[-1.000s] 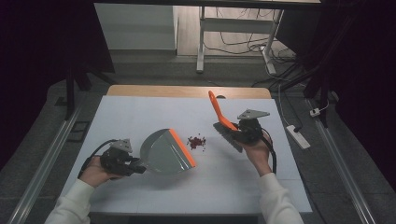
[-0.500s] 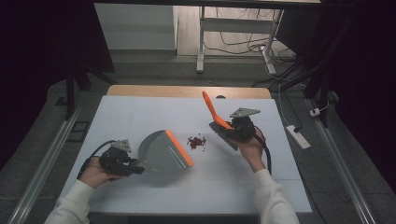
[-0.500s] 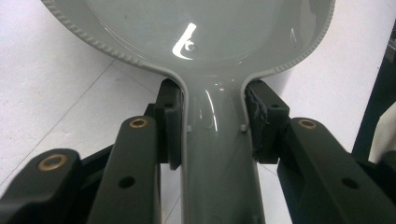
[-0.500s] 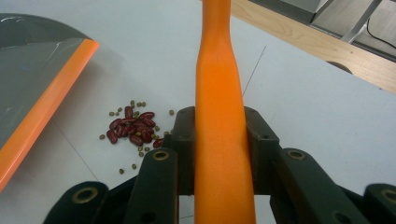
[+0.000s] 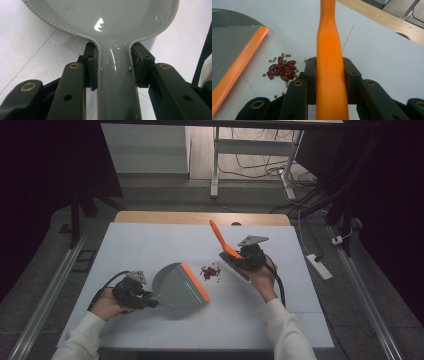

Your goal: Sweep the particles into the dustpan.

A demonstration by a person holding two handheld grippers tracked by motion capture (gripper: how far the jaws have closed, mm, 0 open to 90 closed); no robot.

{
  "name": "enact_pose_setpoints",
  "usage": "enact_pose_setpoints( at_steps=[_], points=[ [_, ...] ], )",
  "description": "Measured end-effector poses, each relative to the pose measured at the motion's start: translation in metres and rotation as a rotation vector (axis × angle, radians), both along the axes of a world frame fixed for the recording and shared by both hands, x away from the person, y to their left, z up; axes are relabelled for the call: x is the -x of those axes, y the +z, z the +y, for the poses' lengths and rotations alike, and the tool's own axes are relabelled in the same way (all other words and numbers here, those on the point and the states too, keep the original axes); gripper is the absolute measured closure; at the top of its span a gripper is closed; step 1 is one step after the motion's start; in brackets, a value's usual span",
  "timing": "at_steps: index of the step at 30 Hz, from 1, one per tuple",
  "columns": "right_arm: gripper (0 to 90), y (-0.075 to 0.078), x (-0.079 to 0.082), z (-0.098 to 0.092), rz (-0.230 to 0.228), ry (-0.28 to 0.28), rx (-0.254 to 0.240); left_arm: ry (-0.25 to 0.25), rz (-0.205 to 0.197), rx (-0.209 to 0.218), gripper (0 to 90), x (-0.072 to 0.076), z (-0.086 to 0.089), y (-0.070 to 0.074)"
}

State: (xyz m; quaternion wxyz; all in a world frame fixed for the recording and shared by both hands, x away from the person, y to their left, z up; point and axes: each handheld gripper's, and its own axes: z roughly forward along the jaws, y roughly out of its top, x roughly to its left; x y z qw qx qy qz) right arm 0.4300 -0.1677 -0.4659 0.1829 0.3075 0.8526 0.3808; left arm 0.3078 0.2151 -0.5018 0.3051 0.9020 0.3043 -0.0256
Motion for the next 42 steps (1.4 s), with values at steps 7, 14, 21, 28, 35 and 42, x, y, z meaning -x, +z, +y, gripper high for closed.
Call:
enact_pose_setpoints(
  at_steps=[7,14,21,28,35,42],
  points=[
    [70.0,-0.005,-0.009,0.014,0.001,0.005,0.019,-0.007,0.009,-0.008,62.1,-0.003,-0.004,-0.002],
    [70.0,-0.013,-0.020,0.025,0.012,-0.019,0.028,-0.006,0.017,-0.017,62.0,-0.005,-0.006,-0.004],
    [70.0,-0.021,-0.023,0.034,0.029,0.003,0.049,-0.007,0.026,-0.020,62.1,-0.007,-0.008,-0.005],
    [70.0,-0.021,-0.020,0.037,0.037,0.021,0.062,-0.008,0.030,-0.016,62.0,-0.008,-0.008,-0.006],
    [70.0,-0.021,-0.014,0.045,0.038,0.045,0.078,-0.008,0.031,-0.015,62.1,-0.009,-0.008,-0.006],
    [70.0,-0.021,-0.007,0.052,0.051,0.081,0.074,-0.011,0.032,-0.014,62.1,-0.009,-0.009,-0.006]
  ],
)
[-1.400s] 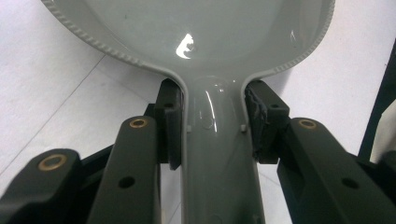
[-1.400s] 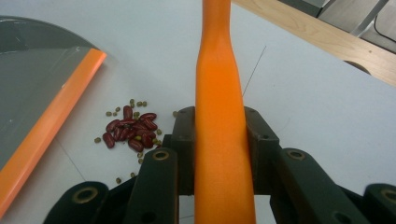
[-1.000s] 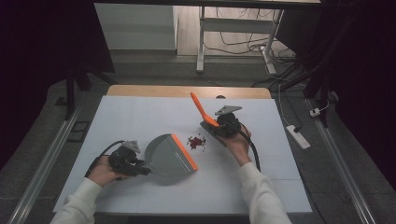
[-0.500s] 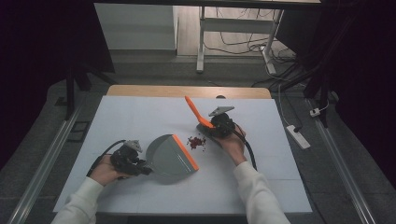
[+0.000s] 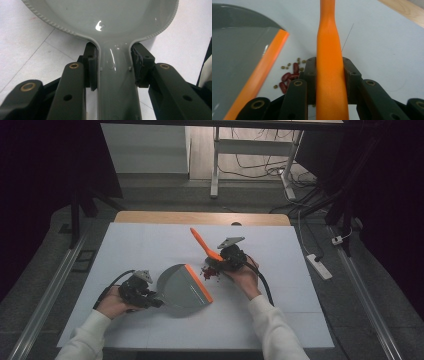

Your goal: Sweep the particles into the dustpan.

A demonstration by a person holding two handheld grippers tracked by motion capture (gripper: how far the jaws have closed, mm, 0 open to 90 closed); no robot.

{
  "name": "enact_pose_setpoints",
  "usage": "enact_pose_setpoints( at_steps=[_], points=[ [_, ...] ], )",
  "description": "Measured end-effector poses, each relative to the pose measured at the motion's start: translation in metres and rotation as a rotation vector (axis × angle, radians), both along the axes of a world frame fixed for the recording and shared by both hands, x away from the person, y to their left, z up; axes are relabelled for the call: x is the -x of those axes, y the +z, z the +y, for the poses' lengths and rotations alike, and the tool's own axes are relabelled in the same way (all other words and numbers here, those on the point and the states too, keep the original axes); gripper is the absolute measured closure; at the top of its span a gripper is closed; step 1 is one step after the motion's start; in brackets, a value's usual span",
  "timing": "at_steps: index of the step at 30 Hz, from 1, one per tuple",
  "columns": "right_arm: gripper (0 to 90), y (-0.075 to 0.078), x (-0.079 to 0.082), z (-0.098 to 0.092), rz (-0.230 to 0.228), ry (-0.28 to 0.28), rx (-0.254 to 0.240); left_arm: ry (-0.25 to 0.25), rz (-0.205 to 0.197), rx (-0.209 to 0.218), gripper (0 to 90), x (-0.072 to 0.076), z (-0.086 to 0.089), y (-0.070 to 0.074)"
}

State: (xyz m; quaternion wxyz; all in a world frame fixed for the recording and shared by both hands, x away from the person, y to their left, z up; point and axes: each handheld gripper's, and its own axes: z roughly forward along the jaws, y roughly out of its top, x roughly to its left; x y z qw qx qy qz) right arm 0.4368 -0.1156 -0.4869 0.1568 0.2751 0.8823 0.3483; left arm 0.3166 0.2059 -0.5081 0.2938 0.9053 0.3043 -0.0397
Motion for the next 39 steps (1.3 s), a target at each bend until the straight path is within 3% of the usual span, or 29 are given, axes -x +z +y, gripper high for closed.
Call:
enact_pose_setpoints(
  at_steps=[13,39],
  points=[
    [70.0,-0.001,0.008,0.010,0.010,0.051,-0.005,-0.003,0.000,0.001,62.1,0.000,-0.001,-0.001],
    [70.0,-0.002,0.017,0.024,0.010,0.101,-0.009,-0.008,0.000,0.003,62.1,0.000,-0.003,-0.002]
  ],
)
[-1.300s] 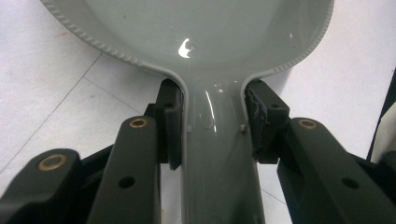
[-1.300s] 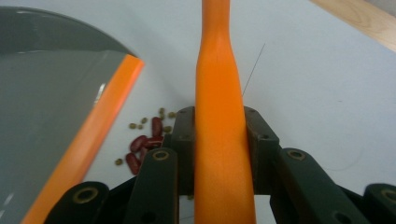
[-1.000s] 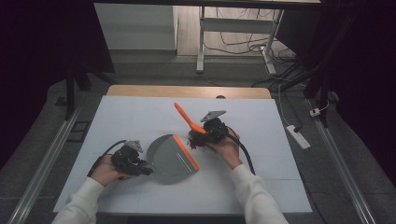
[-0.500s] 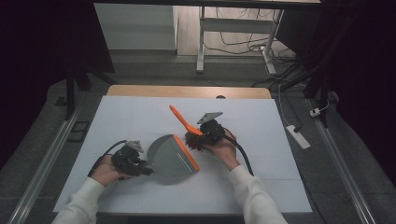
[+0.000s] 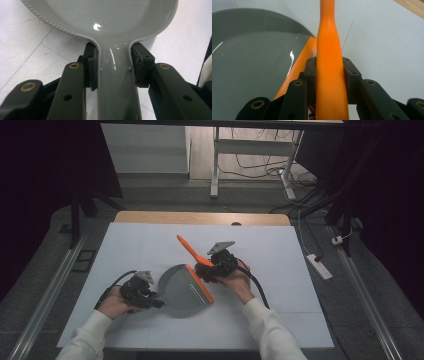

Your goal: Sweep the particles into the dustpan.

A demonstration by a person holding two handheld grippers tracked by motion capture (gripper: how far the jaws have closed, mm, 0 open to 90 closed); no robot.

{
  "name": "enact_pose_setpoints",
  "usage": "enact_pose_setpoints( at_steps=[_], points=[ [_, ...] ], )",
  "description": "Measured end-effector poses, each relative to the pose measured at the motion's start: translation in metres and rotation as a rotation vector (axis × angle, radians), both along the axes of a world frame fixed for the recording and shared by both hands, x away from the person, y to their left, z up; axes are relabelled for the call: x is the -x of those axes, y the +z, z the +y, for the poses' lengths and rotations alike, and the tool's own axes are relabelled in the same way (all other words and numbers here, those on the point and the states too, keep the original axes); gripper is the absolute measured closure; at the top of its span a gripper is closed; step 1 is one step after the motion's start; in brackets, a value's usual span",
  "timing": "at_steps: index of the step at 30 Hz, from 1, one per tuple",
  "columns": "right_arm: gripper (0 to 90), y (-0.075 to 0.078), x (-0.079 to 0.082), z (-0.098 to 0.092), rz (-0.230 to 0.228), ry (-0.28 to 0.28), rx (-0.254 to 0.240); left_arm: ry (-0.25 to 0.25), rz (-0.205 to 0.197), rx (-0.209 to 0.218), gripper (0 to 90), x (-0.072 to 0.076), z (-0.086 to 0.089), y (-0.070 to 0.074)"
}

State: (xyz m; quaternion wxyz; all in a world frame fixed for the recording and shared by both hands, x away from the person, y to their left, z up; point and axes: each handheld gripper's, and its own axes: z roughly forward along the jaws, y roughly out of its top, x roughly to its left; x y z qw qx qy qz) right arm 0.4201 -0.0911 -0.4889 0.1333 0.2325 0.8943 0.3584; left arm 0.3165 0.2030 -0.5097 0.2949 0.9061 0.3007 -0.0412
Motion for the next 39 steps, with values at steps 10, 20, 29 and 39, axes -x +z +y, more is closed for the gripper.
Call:
enact_pose_setpoints(
  at_steps=[10,20,29,39],
  points=[
    [70.0,0.000,0.004,0.007,0.031,0.046,-0.032,-0.003,-0.001,-0.003,62.1,0.000,0.000,0.000],
    [70.0,0.008,0.019,0.023,0.047,0.148,-0.044,-0.004,-0.003,-0.004,62.1,0.000,0.000,-0.001],
    [70.0,0.025,0.015,0.006,-0.031,0.099,-0.068,-0.005,-0.008,-0.003,62.0,0.000,0.000,-0.001],
    [69.9,0.021,0.003,-0.011,-0.033,0.023,-0.041,0.002,-0.012,-0.001,62.0,0.002,0.000,-0.002]
  ],
)
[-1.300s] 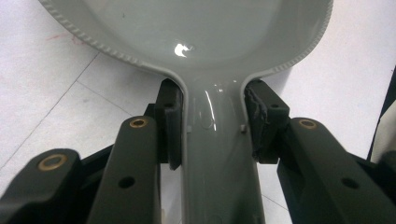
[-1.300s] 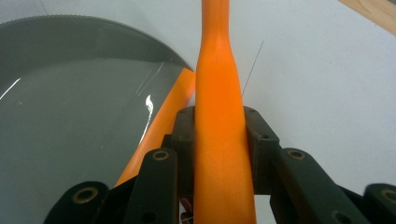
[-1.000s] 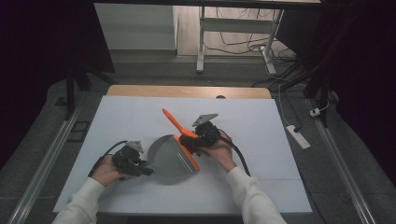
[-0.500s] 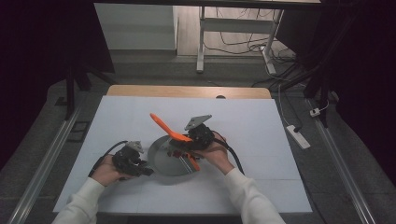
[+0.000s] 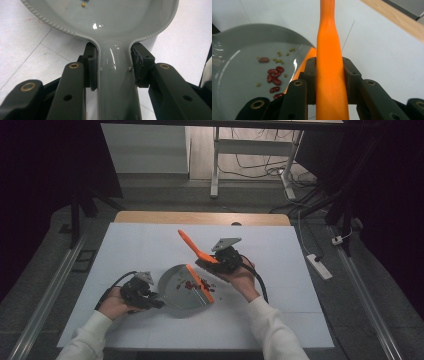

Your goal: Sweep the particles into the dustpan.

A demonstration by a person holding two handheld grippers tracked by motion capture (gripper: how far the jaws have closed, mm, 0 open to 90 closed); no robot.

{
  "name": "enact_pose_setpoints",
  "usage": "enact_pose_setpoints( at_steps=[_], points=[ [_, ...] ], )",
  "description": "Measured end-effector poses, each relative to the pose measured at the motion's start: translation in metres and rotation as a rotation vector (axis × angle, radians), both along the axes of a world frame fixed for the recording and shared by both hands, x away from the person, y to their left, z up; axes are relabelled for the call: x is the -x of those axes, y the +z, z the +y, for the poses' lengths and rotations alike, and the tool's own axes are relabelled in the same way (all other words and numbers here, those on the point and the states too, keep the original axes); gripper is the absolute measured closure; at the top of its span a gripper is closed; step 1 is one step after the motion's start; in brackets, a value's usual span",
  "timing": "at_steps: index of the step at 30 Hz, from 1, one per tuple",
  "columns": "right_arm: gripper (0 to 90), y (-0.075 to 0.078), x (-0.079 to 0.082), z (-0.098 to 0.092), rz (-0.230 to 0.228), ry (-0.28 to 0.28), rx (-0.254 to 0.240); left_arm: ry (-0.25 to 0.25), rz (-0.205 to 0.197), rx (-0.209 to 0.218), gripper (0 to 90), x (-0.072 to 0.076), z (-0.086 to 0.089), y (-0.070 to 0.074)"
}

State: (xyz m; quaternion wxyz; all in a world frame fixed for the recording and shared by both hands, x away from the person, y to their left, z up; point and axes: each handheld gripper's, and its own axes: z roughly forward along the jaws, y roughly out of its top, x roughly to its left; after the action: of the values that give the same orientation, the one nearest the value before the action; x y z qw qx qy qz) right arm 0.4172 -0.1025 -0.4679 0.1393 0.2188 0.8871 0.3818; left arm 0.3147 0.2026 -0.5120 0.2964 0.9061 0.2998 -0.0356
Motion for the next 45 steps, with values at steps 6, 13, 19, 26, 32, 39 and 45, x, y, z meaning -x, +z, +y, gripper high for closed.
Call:
enact_pose_setpoints(
  at_steps=[6,13,19,26,32,39,45],
  points=[
    [70.0,-0.009,0.002,-0.004,0.013,-0.022,0.043,-0.004,0.001,0.003,62.0,0.001,0.001,0.000],
    [70.0,-0.012,0.005,-0.009,0.009,-0.038,0.052,-0.017,0.002,0.002,62.1,0.004,0.003,0.002],
    [70.0,-0.016,0.006,-0.005,0.011,-0.031,0.067,-0.023,0.007,-0.002,62.1,0.007,0.004,0.003],
    [70.0,-0.019,0.010,0.000,0.018,-0.019,0.056,-0.025,0.010,-0.005,62.1,0.007,0.003,0.003],
    [70.0,-0.020,0.023,0.010,0.013,0.016,0.073,-0.025,0.011,-0.004,62.1,0.008,0.003,0.002],
    [70.0,-0.020,0.033,0.018,-0.005,0.040,0.082,-0.024,0.009,-0.005,62.1,0.008,0.002,0.001],
    [70.0,-0.019,0.036,0.019,0.003,0.045,0.076,-0.018,0.008,-0.005,62.1,0.009,0.002,0.002]
  ],
)
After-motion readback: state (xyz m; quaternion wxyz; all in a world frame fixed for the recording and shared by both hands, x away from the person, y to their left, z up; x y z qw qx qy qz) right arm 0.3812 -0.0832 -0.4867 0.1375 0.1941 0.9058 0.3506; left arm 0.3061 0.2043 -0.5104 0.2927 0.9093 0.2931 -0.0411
